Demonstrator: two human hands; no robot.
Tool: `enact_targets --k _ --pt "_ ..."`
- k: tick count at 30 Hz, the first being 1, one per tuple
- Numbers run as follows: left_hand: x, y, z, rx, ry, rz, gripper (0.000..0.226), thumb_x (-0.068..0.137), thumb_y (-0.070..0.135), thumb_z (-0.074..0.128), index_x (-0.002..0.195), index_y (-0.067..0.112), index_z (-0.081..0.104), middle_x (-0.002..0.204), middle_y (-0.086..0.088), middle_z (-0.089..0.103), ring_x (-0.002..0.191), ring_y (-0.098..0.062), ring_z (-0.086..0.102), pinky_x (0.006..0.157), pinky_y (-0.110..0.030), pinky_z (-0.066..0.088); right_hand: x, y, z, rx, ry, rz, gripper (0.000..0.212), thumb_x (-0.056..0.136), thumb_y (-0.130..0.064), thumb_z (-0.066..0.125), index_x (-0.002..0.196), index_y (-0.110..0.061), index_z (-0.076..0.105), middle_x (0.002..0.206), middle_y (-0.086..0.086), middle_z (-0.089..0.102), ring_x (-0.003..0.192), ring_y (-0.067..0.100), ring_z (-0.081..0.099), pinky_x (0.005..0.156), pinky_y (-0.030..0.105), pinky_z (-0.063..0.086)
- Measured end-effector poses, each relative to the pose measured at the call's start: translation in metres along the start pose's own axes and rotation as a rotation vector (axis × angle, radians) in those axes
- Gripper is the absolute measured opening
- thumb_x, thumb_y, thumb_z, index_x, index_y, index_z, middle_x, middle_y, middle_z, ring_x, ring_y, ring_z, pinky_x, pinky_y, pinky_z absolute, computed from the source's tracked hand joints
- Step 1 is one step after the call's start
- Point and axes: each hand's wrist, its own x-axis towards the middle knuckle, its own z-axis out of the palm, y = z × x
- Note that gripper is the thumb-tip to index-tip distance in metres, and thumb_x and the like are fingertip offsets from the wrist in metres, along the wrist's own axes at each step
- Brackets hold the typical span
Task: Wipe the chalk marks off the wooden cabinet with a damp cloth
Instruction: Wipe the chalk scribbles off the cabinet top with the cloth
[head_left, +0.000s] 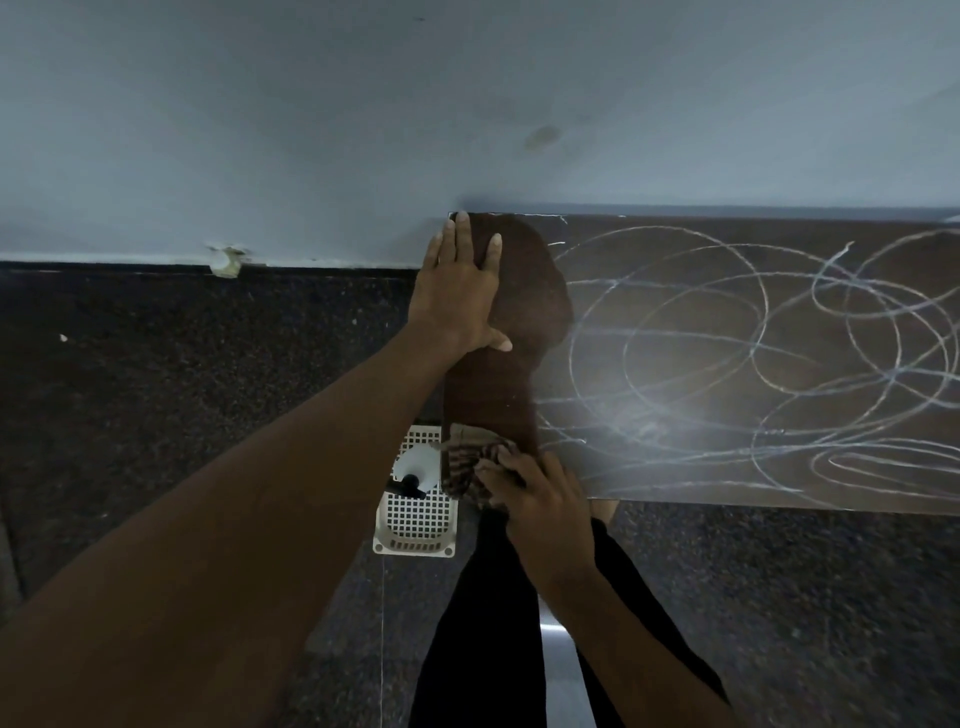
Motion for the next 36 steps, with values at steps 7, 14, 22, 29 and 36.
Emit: enact_targets --k 7,14,22,29,36 --pt "-0.002 -0.011 -0.001 -0.053 -0.015 0.045 0.125 0.08 0.069 0.07 0.162 0.017 -0.009 0.164 -0.028 -0.02 0.155 -0.04 -0.013 0.126 -0.045 -0.002 0.053 0.04 -0.025 -0.073 -0.052 0.156 0.055 0.058 -0.004 0.082 0.109 -0.022 0.071 0.112 0.01 0.066 0.091 0.034 0.058 0.068 0.039 0.052" --pt "-0.001 -0.01 -0.01 -0.072 -0.047 0.037 0.125 0.078 0.055 0.08 0.163 0.018 -0.004 0.165 -0.027 -0.017 0.155 -0.04 -0.008 0.126 -0.045 0.003 0.13 0.048 -0.048 -0.041 0.008 0.301 0.034 0.073 -0.011 0.082 0.106 -0.019 0.077 0.107 0.009 0.069 0.096 0.032 0.06 0.07 0.038 0.053" --pt "-0.002 -0.005 -0.015 -0.041 -0.058 0.008 0.13 0.075 0.049 0.086 0.162 0.015 -0.004 0.165 -0.029 -0.013 0.155 -0.042 -0.004 0.126 -0.045 0.008 0.084 0.047 -0.028 -0.061 -0.025 0.152 0.047 0.067 -0.007 0.082 0.111 -0.023 0.072 0.11 0.008 0.064 0.094 0.031 0.056 0.066 0.035 0.052" --pt "-0.004 -0.004 -0.018 -0.018 -0.089 0.014 0.138 0.07 0.049 0.089 0.162 0.012 -0.007 0.163 -0.032 -0.015 0.155 -0.043 -0.005 0.125 -0.046 0.009 0.0 0.033 -0.006 0.029 0.077 0.214 0.05 0.059 -0.002 0.085 0.104 -0.021 0.075 0.103 0.009 0.067 0.083 0.032 0.057 0.061 0.035 0.051" --pt "-0.005 -0.003 -0.018 -0.023 -0.094 0.022 0.136 0.071 0.047 0.088 0.162 0.012 -0.007 0.163 -0.033 -0.016 0.154 -0.044 -0.007 0.125 -0.048 0.01 0.009 0.004 0.006 0.043 0.098 0.175 0.041 0.065 -0.009 0.08 0.102 -0.023 0.074 0.102 0.005 0.067 0.081 0.029 0.054 0.064 0.033 0.047"
